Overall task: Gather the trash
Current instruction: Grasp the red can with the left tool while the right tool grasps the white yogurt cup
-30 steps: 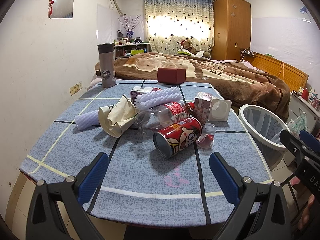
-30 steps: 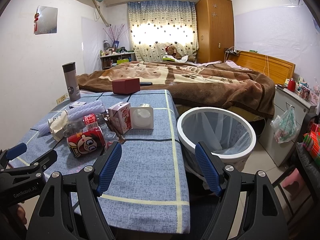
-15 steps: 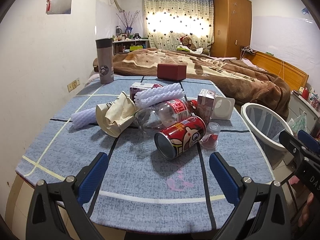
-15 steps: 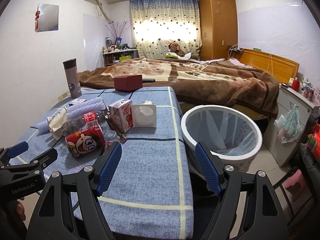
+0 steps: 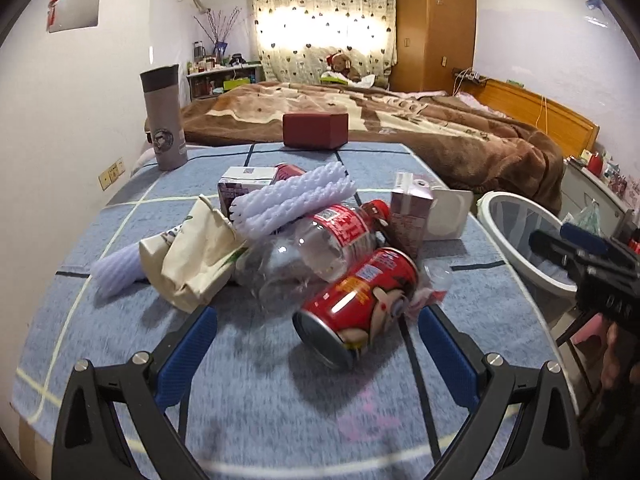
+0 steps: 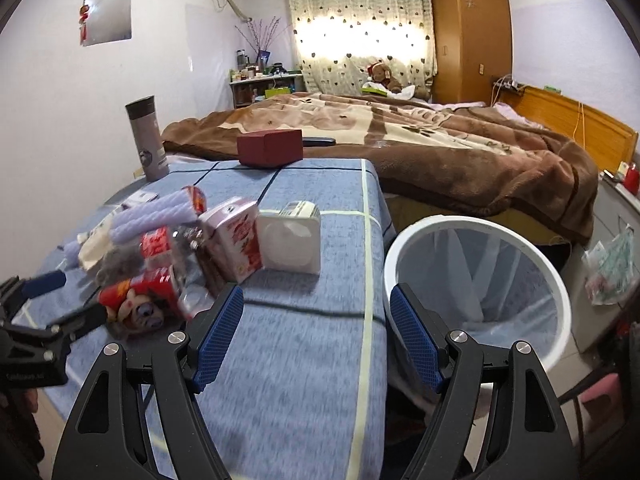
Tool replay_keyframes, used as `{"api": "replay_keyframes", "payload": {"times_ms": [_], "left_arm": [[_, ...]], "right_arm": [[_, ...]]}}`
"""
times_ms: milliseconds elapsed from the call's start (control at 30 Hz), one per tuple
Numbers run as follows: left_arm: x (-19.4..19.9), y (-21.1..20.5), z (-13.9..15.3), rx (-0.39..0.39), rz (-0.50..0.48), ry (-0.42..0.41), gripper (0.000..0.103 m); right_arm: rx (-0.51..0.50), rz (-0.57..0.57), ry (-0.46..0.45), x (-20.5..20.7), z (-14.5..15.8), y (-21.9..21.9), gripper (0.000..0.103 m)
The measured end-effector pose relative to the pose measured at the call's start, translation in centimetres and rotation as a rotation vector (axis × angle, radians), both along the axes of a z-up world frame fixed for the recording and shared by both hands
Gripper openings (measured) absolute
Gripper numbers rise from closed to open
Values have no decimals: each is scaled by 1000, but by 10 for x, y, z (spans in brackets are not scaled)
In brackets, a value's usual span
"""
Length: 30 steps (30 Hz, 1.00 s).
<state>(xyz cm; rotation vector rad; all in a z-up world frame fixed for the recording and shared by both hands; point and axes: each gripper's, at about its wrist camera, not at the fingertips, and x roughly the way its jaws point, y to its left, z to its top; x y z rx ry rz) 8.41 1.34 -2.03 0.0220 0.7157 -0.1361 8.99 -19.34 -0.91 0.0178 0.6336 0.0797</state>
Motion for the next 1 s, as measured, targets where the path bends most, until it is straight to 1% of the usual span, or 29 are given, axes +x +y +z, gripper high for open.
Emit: {"api": "replay_keyframes", "payload": {"times_ms": [67, 167, 233, 267, 400, 467, 533, 567, 633, 733, 767, 833, 867, 900, 933, 967, 1000], "left_arm": [[8, 0, -2, -4, -13, 18, 97], [16, 1, -6, 0, -37, 38, 95], [20, -2, -9, 4, -65, 52, 90], [23, -2, -11, 5, -74, 61, 89], [31, -5, -15, 13, -113, 73, 89], [35, -6, -15, -14, -139, 82, 88], [36, -6, -15, -45, -167, 99, 86], [36, -8, -15, -47, -184, 98, 86], [36, -14, -16, -42, -228, 109, 86], [35, -19, -18, -53, -289, 145, 86], [34, -20, -18, -50, -299, 146, 86], [33, -22, -19, -34, -306, 143, 86], [34, -21, -21, -19, -298, 145, 85], [36, -21, -22, -5, -289, 147, 82], [37, -20, -24, -4, -289, 155, 78], [37, -19, -25, -13, -291, 166, 77], [36, -20, -25, -17, -294, 170, 75]], "right_arm": [[3, 24, 8, 11, -2, 1, 77], [-28, 15, 75, 35, -13, 3, 77], [-31, 7, 107, 47, -20, 2, 77], [-29, 2, 123, 51, -22, 1, 77], [-13, 24, 136, 61, -23, 0, 77], [-1, 40, 144, 69, -24, 2, 77], [-14, 35, 147, 74, -25, 4, 75], [-20, 36, 145, 76, -25, 4, 74], [-26, 40, 154, 81, -27, 4, 67], [-22, 51, 173, 88, -30, 4, 62], [-16, 55, 170, 88, -30, 4, 60], [-3, 55, 162, 91, -30, 3, 45], [0, 55, 157, 90, -29, 3, 44], [0, 54, 158, 91, -30, 3, 44], [5, 58, 161, 91, -30, 3, 44], [14, 62, 164, 90, -30, 2, 43], [23, 69, 168, 91, -31, 2, 41]]}}
